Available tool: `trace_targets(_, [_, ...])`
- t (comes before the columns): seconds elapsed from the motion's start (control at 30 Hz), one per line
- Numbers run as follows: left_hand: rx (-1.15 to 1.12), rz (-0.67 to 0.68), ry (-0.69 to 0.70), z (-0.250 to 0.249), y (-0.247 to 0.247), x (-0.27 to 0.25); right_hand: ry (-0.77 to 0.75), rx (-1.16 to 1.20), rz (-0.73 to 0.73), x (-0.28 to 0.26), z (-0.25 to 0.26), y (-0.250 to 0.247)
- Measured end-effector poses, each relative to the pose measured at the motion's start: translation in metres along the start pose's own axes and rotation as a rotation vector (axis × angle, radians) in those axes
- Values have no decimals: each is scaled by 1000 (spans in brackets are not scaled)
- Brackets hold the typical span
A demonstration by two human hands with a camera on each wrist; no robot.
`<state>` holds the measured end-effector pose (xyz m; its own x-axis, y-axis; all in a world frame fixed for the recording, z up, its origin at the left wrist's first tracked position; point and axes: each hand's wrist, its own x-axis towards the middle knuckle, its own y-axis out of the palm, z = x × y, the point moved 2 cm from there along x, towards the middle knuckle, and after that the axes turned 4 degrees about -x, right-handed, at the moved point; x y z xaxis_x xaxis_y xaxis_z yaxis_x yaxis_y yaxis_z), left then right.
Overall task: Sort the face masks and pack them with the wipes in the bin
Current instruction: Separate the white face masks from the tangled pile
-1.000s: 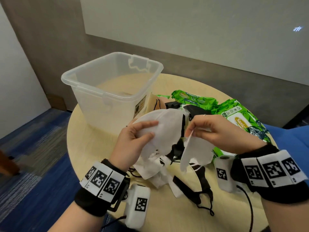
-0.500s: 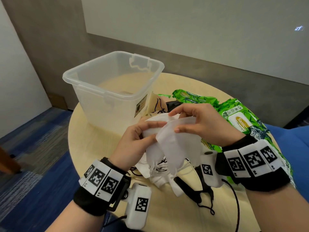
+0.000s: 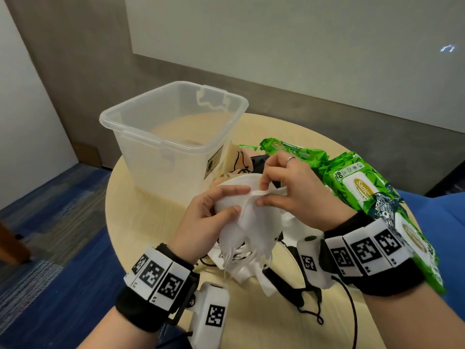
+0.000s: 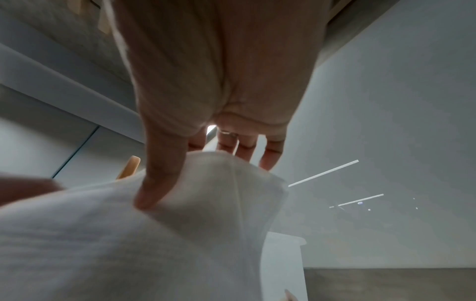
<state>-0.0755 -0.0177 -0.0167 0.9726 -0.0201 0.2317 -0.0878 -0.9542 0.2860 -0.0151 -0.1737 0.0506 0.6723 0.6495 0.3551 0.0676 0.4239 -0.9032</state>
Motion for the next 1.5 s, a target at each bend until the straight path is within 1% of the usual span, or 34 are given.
trace_targets(0.07, [17, -59, 43, -1, 0, -1, -44, -35, -39, -2, 3, -4])
trace_targets(0.1, [32, -90, 60, -2, -2, -1, -50, -9, -34, -3, 6, -7])
trace_targets(0.17, [92, -128, 96, -3, -5, -1, -9, 150, 44, -5, 13, -13])
trace_targets(0.23, [139, -124, 140, -4, -5, -3, 57, 361, 159, -6, 20, -16])
trace_targets(0.27, [158, -114, 164, -5, -4, -4, 78, 452, 183, -6, 22, -16])
trace_targets(0.3, [174, -105, 184, -6, -3, -5, 94, 519, 179, -5, 24, -14])
trace_targets(0.37, [159, -82, 208, -6, 0, -6, 134, 583, 137, -1, 24, -9])
trace_targets(0.43, [100, -41, 229, -7, 3, -7, 170, 580, 90, 2, 21, -4])
trace_targets(0.5, [104, -35, 254, -9, 6, -8, 188, 576, 46, 2, 19, -2])
trace_targets(0.6, [233, -85, 312, -7, 10, -8, 163, 519, 4, 0, 17, -1])
trace_targets(0.7, [310, -129, 335, -3, 12, -6, 108, 408, -15, -1, 15, -1])
trace_targets(0.77, [368, -144, 362, -2, 13, -5, 92, 391, -45, -3, 13, -3])
trace_targets(0.83, [394, -154, 368, -3, 14, -3, 81, 345, -111, -4, 12, -2])
trace_targets(0.9, [381, -170, 361, -5, 13, 0, 82, 230, -220, -5, 10, 0])
trace_targets(0.93, [373, -170, 357, -7, 12, 2, 96, 168, -252, -5, 9, 1])
trace_targets(0.97, [367, -169, 350, -9, 12, 5, 120, 113, -242, -5, 6, 3])
trace_targets(1.0, [362, -173, 342, -12, 11, 9, 149, 78, -185, -4, 3, 4])
trace_targets(1.07, [325, -181, 327, -16, 9, 17, 183, 130, -25, -1, -1, 5])
trace_targets(1.1, [327, -186, 331, -17, 7, 21, 177, 201, 22, 2, -3, 7])
trace_targets(1.13, [353, -195, 345, -18, 7, 26, 163, 259, 29, 5, -5, 9])
trace_targets(1.23, [425, -225, 388, -18, 6, 37, 145, 323, -52, 17, -12, 16])
trace_targets(1.37, [380, -204, 354, -15, 8, 51, 189, 373, -151, 33, -19, 13])
trace_targets(1.47, [280, -197, 318, -20, 8, 61, 246, 499, -207, 44, -23, 8])
trace_targets(1.5, [282, -205, 322, -23, 8, 66, 261, 533, -207, 48, -24, 6])
